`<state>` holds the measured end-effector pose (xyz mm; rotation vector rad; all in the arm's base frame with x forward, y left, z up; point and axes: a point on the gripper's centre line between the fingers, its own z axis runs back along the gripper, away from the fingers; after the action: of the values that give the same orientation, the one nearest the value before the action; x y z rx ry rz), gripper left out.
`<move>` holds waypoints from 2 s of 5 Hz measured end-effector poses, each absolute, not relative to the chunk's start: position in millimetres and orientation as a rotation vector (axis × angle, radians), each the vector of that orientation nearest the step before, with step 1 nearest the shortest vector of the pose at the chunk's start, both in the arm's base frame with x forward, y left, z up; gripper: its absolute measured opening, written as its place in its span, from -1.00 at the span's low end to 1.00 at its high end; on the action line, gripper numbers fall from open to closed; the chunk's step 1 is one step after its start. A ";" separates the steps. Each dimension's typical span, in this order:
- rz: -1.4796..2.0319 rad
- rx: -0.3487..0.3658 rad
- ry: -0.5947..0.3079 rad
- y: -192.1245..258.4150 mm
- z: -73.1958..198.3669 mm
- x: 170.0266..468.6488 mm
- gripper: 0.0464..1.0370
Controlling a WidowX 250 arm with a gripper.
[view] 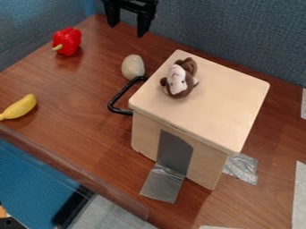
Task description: Moved the monkey to the right side of the banana
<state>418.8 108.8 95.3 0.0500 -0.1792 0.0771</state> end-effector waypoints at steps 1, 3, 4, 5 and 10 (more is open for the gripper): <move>0.082 0.042 -0.142 108.2 80.6 416.3 0.94; 0.072 0.065 -0.194 69.1 125.8 415.0 0.94; 0.052 0.043 -0.266 51.2 160.4 411.7 0.94; -0.041 0.025 -0.265 12.4 165.3 397.2 0.94; -0.253 0.079 -0.079 -47.9 112.4 343.2 0.94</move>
<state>343.2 -47.9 112.4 0.0789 -0.0791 -0.2526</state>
